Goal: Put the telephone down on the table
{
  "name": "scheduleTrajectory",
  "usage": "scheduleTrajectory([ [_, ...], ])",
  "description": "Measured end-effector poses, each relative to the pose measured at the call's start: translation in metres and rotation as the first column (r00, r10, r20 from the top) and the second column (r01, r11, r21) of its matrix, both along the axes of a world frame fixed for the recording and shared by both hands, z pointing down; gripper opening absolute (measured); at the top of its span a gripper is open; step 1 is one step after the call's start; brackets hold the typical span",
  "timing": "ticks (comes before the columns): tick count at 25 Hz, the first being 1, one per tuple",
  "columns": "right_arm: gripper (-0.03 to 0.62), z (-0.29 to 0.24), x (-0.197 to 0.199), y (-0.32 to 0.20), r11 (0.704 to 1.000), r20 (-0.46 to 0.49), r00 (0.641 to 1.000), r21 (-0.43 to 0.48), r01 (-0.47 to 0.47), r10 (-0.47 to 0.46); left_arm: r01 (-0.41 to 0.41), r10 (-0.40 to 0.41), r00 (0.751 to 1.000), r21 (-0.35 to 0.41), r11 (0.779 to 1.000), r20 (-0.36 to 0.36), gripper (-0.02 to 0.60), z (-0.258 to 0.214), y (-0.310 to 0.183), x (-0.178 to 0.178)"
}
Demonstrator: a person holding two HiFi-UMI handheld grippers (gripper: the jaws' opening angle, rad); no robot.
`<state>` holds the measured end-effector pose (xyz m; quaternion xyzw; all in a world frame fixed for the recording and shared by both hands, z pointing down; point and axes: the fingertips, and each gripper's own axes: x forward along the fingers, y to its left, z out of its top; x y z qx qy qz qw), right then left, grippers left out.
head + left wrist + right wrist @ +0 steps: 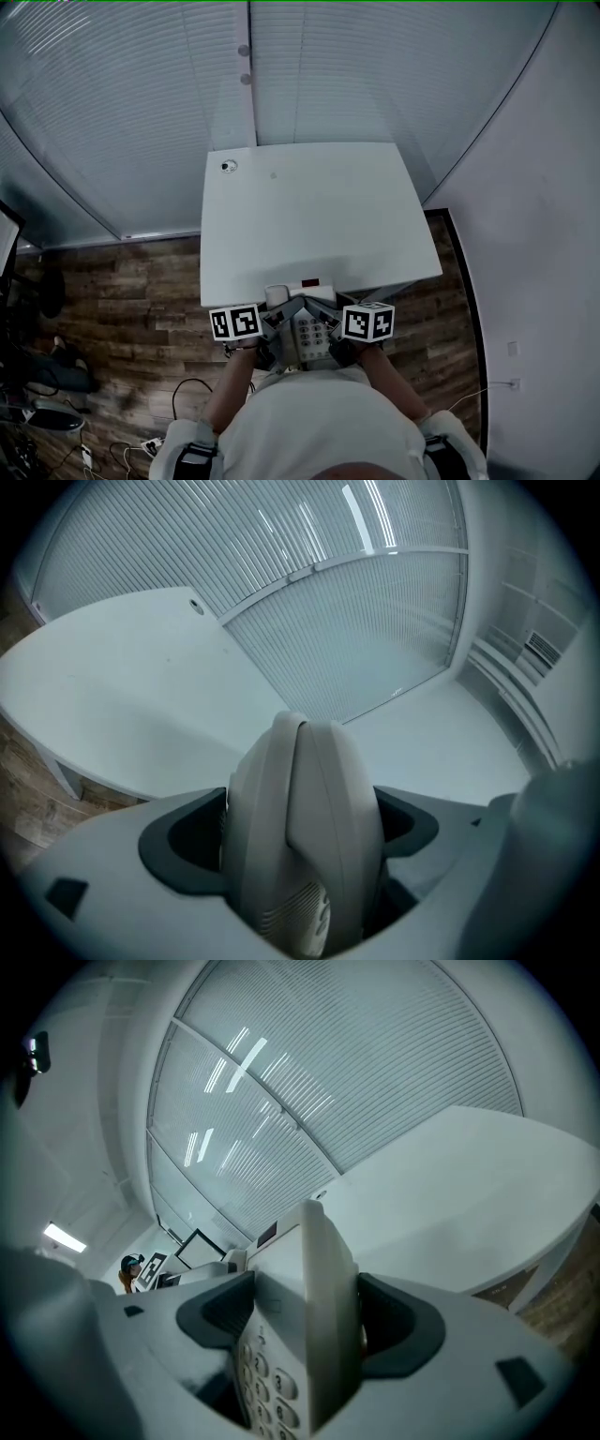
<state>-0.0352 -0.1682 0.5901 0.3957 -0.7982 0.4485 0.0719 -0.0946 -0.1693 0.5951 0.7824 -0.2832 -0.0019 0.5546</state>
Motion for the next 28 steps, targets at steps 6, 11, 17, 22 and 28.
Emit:
scheduleTrajectory([
  [6, 0.341, 0.003, 0.005, -0.013, 1.0, 0.006, 1.0, 0.005, 0.007, -0.007, 0.006, -0.006, 1.0, 0.001, 1.0, 0.008, 0.445, 0.003, -0.012, 0.005],
  [11, 0.341, 0.009, 0.02, -0.055, 1.0, 0.007, 1.0, 0.002, 0.017, -0.017, 0.019, -0.019, 1.0, -0.002, 1.0, 0.011, 0.445, 0.008, -0.054, 0.02],
  [17, 0.341, 0.001, 0.036, -0.103, 0.999, 0.012, 0.999, 0.007, 0.038, -0.038, 0.036, -0.037, 0.999, 0.005, 0.999, 0.018, 0.445, 0.001, -0.101, 0.036],
  [22, 0.341, 0.001, 0.044, -0.137, 0.999, 0.022, 0.998, -0.002, 0.055, -0.055, 0.056, -0.056, 0.998, -0.002, 0.998, 0.03, 0.445, -0.001, -0.134, 0.043],
  [28, 0.341, 0.007, 0.048, -0.174, 0.997, 0.031, 0.996, -0.022, 0.079, -0.078, 0.083, -0.083, 0.996, -0.018, 0.996, 0.037, 0.445, 0.004, -0.169, 0.048],
])
